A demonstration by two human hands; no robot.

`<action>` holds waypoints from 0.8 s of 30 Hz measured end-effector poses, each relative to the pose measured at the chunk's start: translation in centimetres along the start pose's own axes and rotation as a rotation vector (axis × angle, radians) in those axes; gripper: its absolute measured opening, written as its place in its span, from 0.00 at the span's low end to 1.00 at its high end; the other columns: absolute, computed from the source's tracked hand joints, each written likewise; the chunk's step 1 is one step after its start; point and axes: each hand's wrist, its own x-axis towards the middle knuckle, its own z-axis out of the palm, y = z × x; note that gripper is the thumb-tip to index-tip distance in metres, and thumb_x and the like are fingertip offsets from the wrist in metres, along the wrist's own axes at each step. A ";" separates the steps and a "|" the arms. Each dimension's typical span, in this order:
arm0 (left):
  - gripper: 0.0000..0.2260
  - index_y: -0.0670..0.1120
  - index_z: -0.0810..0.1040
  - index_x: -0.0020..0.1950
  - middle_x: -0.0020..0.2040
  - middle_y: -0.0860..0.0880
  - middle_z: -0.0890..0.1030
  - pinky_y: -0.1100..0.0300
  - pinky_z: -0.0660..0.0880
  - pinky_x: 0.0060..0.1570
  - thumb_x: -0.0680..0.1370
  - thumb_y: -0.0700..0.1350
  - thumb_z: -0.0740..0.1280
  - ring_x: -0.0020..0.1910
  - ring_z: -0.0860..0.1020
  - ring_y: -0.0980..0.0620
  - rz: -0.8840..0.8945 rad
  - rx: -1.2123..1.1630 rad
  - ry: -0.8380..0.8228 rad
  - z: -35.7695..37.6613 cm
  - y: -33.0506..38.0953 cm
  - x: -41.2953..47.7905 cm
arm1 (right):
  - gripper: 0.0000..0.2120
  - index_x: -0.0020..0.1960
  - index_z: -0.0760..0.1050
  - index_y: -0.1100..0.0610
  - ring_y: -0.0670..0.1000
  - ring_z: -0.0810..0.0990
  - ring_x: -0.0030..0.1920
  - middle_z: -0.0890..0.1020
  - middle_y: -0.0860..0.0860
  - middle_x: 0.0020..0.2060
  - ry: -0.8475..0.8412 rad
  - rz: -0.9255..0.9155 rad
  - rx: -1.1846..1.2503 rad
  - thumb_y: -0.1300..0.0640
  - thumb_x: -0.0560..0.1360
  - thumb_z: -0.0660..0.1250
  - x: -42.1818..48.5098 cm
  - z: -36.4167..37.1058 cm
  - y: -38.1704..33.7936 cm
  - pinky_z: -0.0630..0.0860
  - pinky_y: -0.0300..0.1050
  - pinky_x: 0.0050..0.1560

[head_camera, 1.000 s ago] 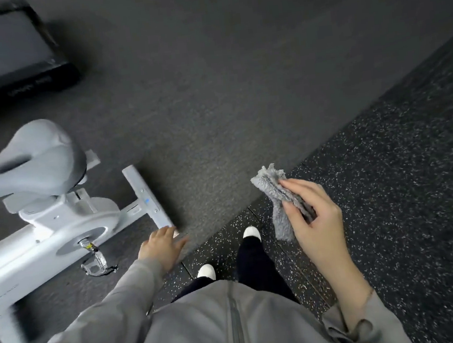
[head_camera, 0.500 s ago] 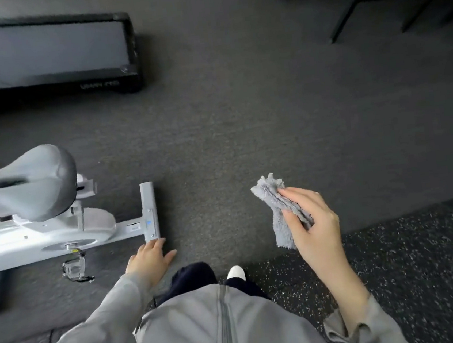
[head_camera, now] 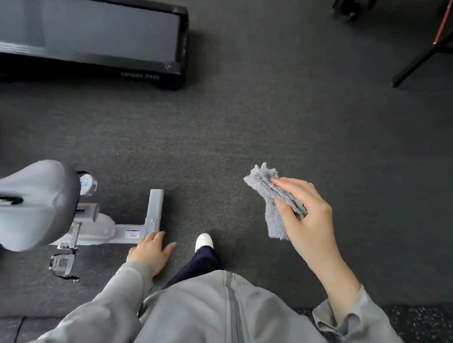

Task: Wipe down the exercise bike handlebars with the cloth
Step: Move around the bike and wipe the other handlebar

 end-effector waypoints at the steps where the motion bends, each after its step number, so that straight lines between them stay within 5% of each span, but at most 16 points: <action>1: 0.26 0.49 0.60 0.73 0.74 0.49 0.63 0.48 0.62 0.69 0.79 0.59 0.53 0.72 0.62 0.47 -0.001 -0.019 0.007 -1.2 0.4 1.3 | 0.16 0.57 0.79 0.59 0.52 0.78 0.57 0.78 0.43 0.52 -0.015 -0.001 0.001 0.72 0.72 0.67 2.0 0.6 0.1 0.71 0.33 0.60; 24: 0.26 0.48 0.59 0.74 0.76 0.48 0.60 0.49 0.59 0.71 0.79 0.60 0.53 0.74 0.59 0.47 -0.454 -0.375 0.134 -17.2 8.6 17.7 | 0.18 0.57 0.79 0.57 0.50 0.77 0.57 0.75 0.38 0.53 -0.564 -0.306 0.176 0.72 0.72 0.67 40.3 10.5 4.3 0.69 0.29 0.59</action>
